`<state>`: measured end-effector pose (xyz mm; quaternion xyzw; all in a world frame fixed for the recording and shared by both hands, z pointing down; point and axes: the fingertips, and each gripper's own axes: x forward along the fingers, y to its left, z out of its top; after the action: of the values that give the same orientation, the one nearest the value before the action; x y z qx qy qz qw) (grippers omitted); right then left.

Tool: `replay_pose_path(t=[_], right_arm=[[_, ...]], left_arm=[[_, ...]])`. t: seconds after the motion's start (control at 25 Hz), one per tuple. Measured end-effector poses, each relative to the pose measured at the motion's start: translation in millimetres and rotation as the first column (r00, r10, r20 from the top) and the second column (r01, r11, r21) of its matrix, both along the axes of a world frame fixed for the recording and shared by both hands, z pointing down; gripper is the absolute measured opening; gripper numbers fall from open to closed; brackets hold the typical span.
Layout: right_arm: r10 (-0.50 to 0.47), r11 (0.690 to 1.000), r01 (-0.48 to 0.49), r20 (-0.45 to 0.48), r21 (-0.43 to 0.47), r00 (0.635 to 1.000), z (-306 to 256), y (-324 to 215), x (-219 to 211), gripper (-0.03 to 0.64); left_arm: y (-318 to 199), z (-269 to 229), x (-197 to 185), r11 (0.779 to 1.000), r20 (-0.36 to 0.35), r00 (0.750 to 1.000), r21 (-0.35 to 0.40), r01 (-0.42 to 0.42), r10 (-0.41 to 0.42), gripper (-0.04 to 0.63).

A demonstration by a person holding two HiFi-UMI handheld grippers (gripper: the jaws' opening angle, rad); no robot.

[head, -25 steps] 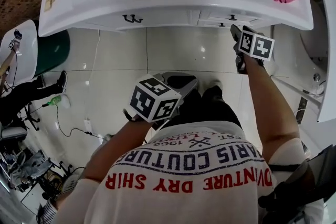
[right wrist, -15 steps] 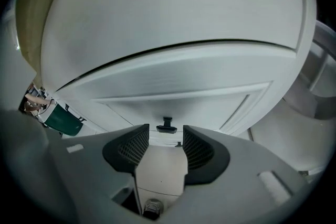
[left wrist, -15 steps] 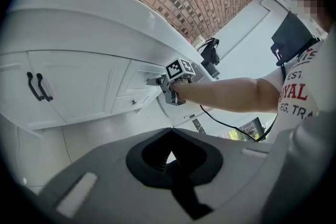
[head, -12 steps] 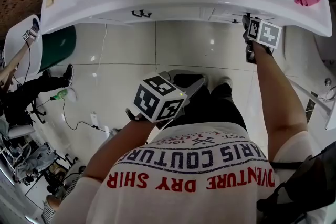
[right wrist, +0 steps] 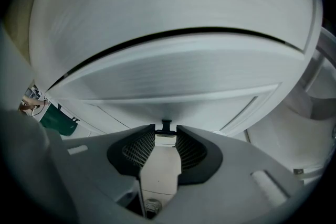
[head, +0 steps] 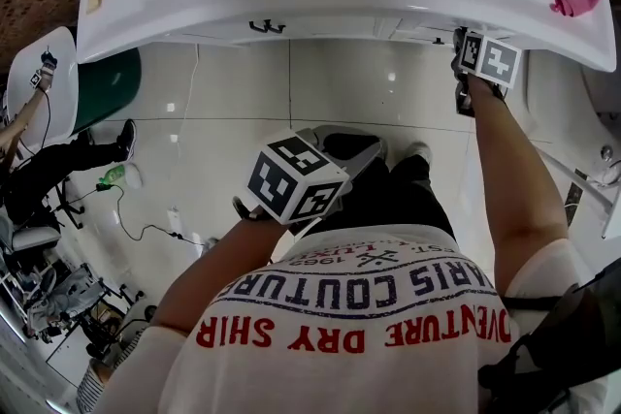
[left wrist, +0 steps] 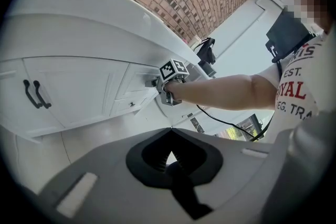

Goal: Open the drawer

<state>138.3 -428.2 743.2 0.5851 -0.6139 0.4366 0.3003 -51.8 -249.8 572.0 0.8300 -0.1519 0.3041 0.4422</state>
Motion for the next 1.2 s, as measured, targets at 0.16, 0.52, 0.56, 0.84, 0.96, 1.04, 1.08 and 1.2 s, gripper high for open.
replay_pose_path(t=[0.16, 0.52, 0.56, 0.84, 0.96, 1.04, 1.08, 1.2], right_arm=[[0.015, 1.000, -0.015, -0.004, -0.001, 1.000, 1.3, 5.0, 1.3, 0.133], [0.013, 1.000, -0.013, -0.012, -0.004, 1.000, 3.0, 39.8, -2.6, 0.133], [0.014, 1.000, -0.014, -0.014, -0.006, 1.000, 3.1, 45.0, -2.9, 0.133], [0.013, 1.000, -0.014, -0.017, -0.018, 1.000, 4.3, 81.7, -5.4, 0.133], [0.007, 0.999, -0.007, -0.013, -0.031, 1.000, 4.6, 97.6, -6.7, 0.133], [0.007, 0.999, -0.007, -0.009, -0.037, 1.000, 5.7, 107.3, -7.2, 0.133], [0.009, 0.999, -0.009, -0.007, -0.038, 1.000, 6.1, 111.5, -7.4, 0.133], [0.010, 0.999, -0.010, -0.002, -0.043, 1.000, 6.2, 124.2, -8.6, 0.133]], left_arm=[[0.7, 0.2, -1.6, 1.000, 0.000, 1.000, 0.003, 0.001, -0.001, -0.005], [11.7, 3.5, -1.7, 1.000, 0.013, 1.000, 0.003, -0.008, 0.008, -0.005], [13.0, 3.1, -0.6, 1.000, 0.013, 1.000, 0.003, -0.009, 0.009, -0.005], [21.7, 4.7, 3.1, 1.000, 0.020, 1.000, 0.006, -0.021, 0.021, -0.005], [26.6, 5.3, 4.5, 1.000, 0.024, 0.999, -0.001, -0.028, 0.028, -0.005], [29.5, 7.3, 5.7, 0.999, 0.029, 0.999, -0.004, -0.035, 0.035, -0.005], [29.9, 8.4, 6.3, 0.999, 0.032, 0.999, -0.005, -0.038, 0.038, -0.005], [28.3, 9.0, 7.3, 0.999, 0.034, 0.998, -0.005, -0.047, 0.047, -0.005]])
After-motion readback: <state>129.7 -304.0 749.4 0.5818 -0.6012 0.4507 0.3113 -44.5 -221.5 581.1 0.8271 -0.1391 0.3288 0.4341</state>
